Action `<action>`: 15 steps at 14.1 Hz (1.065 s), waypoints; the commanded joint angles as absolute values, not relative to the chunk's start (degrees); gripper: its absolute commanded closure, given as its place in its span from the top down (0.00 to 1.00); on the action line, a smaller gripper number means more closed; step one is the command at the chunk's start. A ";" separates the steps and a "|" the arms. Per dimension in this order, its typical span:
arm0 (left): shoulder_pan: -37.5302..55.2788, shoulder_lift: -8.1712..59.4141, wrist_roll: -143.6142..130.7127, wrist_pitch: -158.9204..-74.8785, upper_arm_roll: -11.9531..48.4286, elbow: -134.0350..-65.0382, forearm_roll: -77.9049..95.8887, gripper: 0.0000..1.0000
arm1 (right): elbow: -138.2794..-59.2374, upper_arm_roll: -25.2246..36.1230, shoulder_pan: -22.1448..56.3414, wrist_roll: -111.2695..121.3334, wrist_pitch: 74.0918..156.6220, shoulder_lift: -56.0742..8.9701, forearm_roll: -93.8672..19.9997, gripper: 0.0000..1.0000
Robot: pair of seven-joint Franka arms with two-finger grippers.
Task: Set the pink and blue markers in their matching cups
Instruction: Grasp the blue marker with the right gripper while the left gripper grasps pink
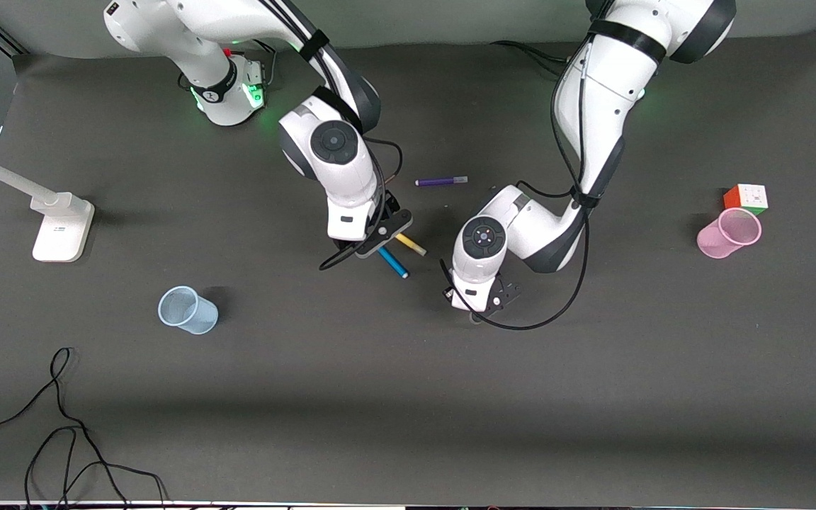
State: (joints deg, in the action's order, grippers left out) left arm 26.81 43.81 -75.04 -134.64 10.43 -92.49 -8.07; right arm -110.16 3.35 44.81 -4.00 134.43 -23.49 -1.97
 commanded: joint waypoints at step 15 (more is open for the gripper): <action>7.23 11.79 -22.29 -85.71 9.84 -92.20 -4.39 0.00 | -111.45 4.22 46.49 -3.60 146.34 -33.66 -1.14 1.00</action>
State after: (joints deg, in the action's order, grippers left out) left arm 10.16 16.01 -31.81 -88.04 9.78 -90.02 -4.57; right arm -113.38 3.49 45.77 -4.00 146.15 -32.11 -1.97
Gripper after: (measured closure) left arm 0.828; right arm 0.000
